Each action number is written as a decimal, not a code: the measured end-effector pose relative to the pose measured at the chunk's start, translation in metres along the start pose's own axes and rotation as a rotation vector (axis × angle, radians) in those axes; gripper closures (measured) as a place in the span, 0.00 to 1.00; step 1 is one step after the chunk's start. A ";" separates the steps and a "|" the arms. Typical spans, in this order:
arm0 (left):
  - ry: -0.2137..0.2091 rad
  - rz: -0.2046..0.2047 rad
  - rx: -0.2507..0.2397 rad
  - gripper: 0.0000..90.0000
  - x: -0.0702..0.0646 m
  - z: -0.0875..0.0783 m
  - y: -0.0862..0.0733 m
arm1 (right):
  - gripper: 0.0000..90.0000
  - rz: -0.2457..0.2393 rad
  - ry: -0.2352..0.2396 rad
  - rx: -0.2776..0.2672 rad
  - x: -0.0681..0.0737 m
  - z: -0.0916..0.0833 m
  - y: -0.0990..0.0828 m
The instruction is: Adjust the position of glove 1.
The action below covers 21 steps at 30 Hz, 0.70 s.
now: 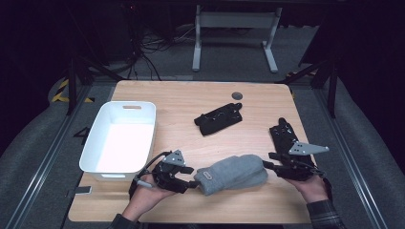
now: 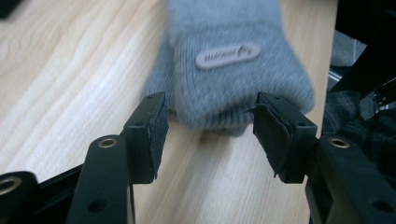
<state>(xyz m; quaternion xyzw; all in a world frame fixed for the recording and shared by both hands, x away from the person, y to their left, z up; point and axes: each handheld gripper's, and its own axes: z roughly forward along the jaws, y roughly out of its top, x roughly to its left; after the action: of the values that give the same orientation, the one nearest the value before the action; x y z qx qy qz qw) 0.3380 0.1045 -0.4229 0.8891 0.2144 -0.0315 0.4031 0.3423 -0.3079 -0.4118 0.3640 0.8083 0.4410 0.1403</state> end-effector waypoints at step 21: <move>-0.016 -0.039 0.051 0.90 0.012 0.023 -0.002 | 0.98 0.078 0.109 0.094 -0.007 0.036 -0.004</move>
<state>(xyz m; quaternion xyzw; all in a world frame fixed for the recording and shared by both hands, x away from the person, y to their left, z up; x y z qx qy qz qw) 0.3505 0.0933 -0.4429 0.8944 0.2275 -0.0518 0.3815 0.3649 -0.2922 -0.4366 0.3767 0.8198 0.4268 0.0617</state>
